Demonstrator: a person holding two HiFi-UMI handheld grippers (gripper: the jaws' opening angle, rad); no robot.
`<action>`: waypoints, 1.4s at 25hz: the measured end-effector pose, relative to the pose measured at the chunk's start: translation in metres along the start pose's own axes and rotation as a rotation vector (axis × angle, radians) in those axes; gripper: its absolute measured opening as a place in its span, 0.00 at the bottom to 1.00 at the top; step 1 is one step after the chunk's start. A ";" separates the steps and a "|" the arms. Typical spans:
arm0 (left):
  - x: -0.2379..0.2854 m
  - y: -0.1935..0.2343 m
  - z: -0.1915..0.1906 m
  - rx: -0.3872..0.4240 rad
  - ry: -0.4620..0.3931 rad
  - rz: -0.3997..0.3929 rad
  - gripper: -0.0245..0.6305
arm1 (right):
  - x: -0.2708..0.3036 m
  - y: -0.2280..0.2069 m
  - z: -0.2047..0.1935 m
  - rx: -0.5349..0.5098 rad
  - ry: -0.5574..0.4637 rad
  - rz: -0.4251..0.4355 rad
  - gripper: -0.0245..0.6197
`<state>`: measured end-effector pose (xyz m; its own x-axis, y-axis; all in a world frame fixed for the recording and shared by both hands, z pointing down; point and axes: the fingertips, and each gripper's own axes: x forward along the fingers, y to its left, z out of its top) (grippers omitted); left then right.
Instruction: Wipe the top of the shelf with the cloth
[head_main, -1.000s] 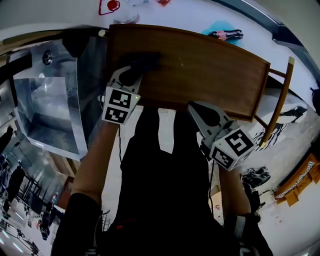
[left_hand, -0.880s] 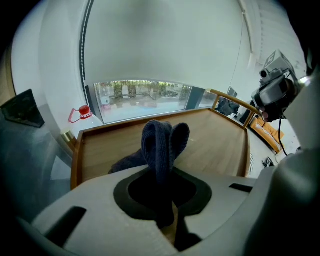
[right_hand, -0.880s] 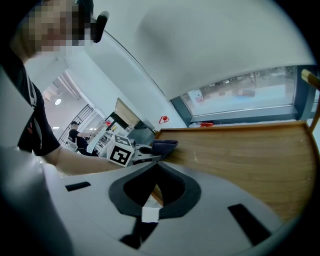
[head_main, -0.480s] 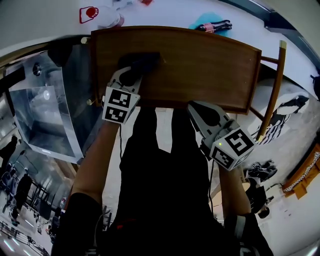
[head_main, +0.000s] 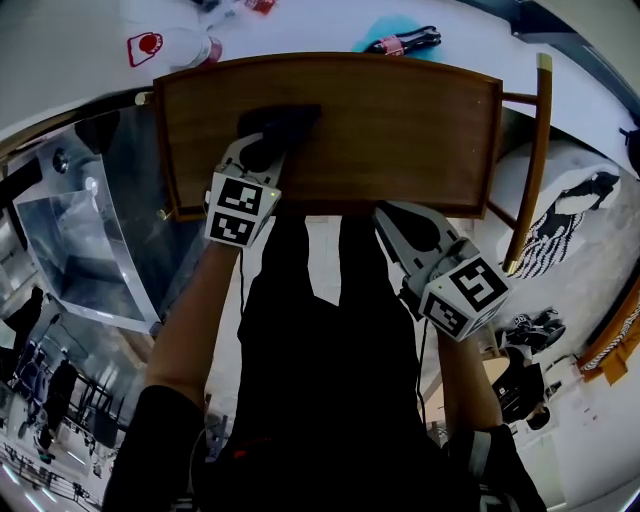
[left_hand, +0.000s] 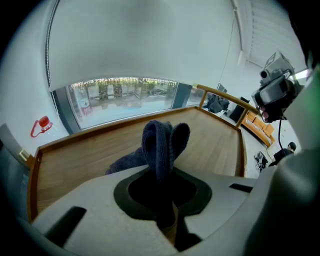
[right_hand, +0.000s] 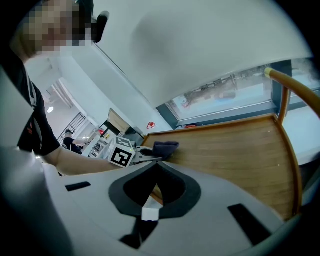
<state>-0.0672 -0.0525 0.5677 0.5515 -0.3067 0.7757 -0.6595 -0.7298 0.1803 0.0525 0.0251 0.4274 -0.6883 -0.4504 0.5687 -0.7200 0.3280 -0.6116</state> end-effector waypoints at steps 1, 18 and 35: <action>0.002 -0.003 0.002 0.004 0.001 -0.004 0.12 | -0.003 -0.002 0.000 0.003 -0.004 -0.002 0.05; 0.048 -0.060 0.041 0.076 0.014 -0.086 0.12 | -0.048 -0.046 -0.003 0.057 -0.063 -0.049 0.05; 0.101 -0.138 0.086 0.149 0.020 -0.212 0.12 | -0.089 -0.081 -0.003 0.126 -0.122 -0.069 0.05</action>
<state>0.1235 -0.0349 0.5687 0.6581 -0.1265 0.7422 -0.4472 -0.8588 0.2501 0.1716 0.0408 0.4284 -0.6167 -0.5677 0.5454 -0.7426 0.1896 -0.6424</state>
